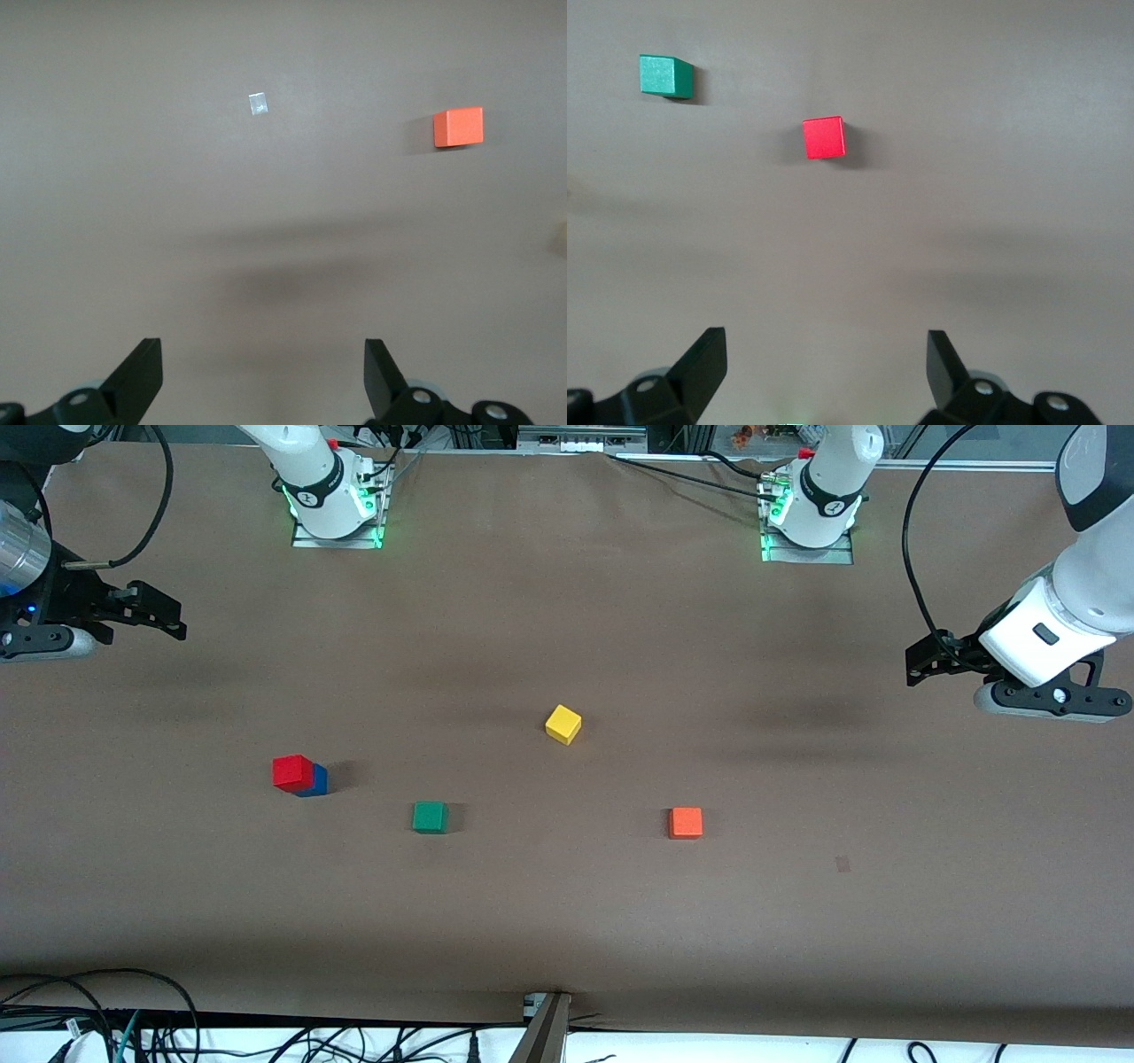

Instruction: Pass red block to right arm, stack on blue

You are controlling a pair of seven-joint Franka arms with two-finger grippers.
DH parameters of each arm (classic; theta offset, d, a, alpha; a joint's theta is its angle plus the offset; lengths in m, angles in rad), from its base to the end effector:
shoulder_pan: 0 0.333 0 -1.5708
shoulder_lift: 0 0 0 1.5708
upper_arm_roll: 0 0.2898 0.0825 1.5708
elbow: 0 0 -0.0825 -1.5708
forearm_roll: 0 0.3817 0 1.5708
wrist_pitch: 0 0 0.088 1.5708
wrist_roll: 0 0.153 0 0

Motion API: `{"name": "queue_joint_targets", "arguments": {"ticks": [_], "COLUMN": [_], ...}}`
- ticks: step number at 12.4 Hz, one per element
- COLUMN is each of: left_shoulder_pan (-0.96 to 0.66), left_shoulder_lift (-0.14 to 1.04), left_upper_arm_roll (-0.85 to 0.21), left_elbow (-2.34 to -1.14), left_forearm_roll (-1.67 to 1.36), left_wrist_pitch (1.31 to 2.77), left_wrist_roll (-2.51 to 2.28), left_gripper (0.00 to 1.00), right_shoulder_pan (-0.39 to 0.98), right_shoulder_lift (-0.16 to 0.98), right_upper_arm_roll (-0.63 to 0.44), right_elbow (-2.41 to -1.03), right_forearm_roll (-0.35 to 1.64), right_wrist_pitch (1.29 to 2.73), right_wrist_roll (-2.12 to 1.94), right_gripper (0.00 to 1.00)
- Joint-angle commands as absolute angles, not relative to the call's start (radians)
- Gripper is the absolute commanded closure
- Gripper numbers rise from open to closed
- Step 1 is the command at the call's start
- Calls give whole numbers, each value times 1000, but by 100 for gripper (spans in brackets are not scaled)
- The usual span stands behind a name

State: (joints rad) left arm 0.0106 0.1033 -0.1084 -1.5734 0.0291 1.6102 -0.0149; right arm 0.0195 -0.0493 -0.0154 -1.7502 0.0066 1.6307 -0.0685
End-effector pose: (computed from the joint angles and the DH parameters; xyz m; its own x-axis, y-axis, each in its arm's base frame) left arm 0.5756 -0.0499 0.4963 0.9943 -0.0839 -0.0656 -0.0853 -0.9962 -0.0188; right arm 0.5343 0.0030 0.5000 0.9950 0.0722 -0.0695 0.0715 -0.9974 -0.0121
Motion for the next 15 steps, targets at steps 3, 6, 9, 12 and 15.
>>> {"name": "queue_joint_targets", "arguments": {"ticks": [3,6,9,12,15], "left_shoulder_pan": [6,8,8,8,6], "left_shoulder_lift": [114,114,115,118,118], "left_upper_arm_roll": [-107,-106,-107,-107,-107], "left_elbow": [-1552,-1551,-1549,-1549,-1548], "left_forearm_roll": [17,17,17,18,17], "left_wrist_pitch": [1598,1598,1598,1598,1598], "left_wrist_roll": [-21,-21,-23,-25,-26], "left_gripper": [0,0,0,0,0], "right_shoulder_pan": [8,8,8,8,8], "right_shoulder_lift": [-44,-48,-48,-48,-49], "right_upper_arm_roll": [-2,-5,-6,-5,-3], "right_elbow": [-1730,-1726,-1726,-1724,-1713], "right_forearm_roll": [2,-2,-2,-2,0], "right_wrist_pitch": [1600,1554,1552,1554,1551], "right_wrist_roll": [-63,-60,-61,-60,-61], "right_gripper": [0,0,0,0,0]}}
